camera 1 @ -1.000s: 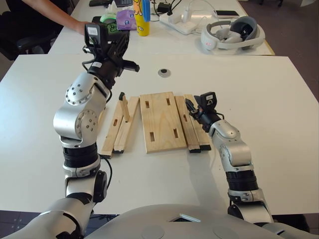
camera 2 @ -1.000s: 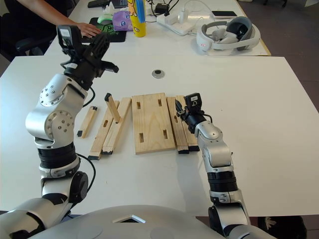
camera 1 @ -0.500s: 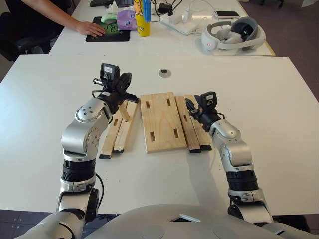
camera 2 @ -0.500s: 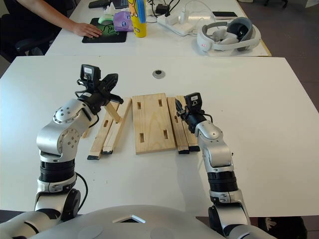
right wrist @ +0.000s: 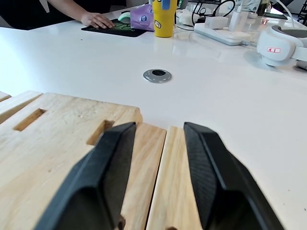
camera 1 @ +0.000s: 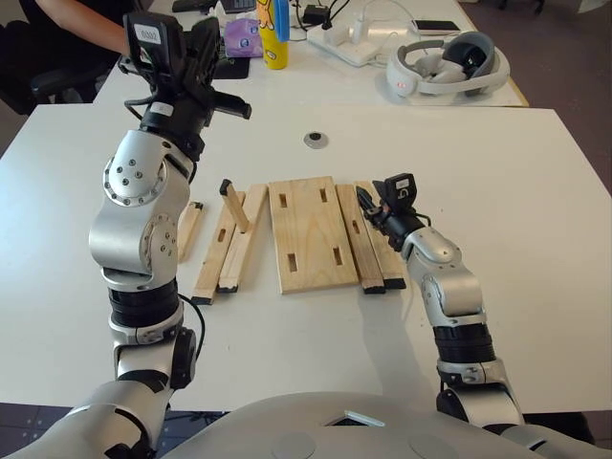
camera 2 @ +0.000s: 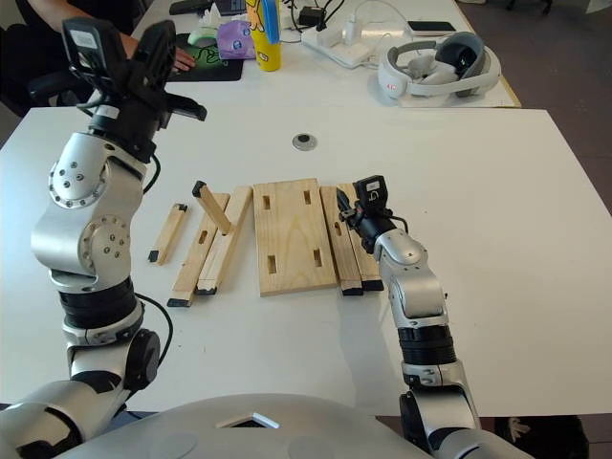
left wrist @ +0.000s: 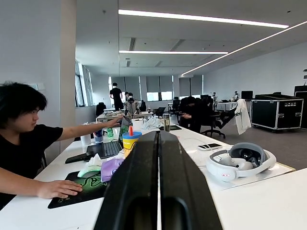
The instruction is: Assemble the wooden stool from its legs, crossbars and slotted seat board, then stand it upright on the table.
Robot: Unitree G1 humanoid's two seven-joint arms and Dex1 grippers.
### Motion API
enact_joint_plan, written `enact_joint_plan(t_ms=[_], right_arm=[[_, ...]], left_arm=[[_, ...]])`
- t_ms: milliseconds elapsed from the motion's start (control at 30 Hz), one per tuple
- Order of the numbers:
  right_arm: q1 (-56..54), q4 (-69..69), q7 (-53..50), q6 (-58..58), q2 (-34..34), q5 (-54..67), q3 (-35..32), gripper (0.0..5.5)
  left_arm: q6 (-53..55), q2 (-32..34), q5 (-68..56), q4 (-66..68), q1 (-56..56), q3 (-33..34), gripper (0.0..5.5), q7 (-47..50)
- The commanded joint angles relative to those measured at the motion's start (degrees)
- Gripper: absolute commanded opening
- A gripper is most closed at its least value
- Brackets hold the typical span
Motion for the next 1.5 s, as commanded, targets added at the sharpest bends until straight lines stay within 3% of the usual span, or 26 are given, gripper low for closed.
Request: enact_joint_plan(t_ms=[33,67,167,567,833,900,1000,1233,1300,1500], right_arm=[[-0.25,-0.54,-0.21,0.02,0.45,-0.17,0.14,1.83],[-0.37,-0.56,-0.06,0.1,0.47,-0.16,0.3,1.83],[-0.37,-0.87,0.15,0.3,0.37,-0.09,0.29,1.83],[-0.51,0.08,-0.15,-0.26,0.64,-0.23,0.13,1.83],[0.93,0.51,-0.8,-1.48,0.95,-0.51,-0.02,1.83],[1.63,0.19,-1.05,-1.75,0.9,-0.55,-0.25,1.83],[2.57,-0.91,-1.54,-1.73,0.57,-0.53,-0.94,1.83],[3.53,-2.6,-3.43,-2.24,0.56,-0.47,-2.98,1.83],[3.1,-3.23,-3.9,-2.14,0.52,-0.42,-3.46,1.83],[3.16,-4.09,-4.52,-1.9,0.08,-0.33,-4.68,1.83]], left_arm=[[10.17,2.59,0.89,4.42,9.19,-7.65,0.01,-3.39],[12.97,4.05,1.39,4.97,11.66,-10.36,0.01,-4.48],[13.08,0.89,-0.24,4.72,14.79,-8.07,0.01,-3.44],[0.82,-4.12,-0.7,2.06,6.16,-1.78,0.01,-1.24],[-7.88,4.24,9.78,2.22,7.39,3.62,0.01,1.97],[-8.24,5.59,8.84,2.47,10.51,5.08,0.27,-0.17],[-6.96,5.85,-1.93,1.48,12.83,12.22,0.81,-6.19],[11.72,19.2,-20.08,23.25,-0.37,23.79,1.74,-17.77],[21.52,23.54,-25.06,26.85,-0.38,21.85,2.03,-24.55],[28.21,40.7,-26.22,23.15,10.41,9.1,2.84,-47.64]])
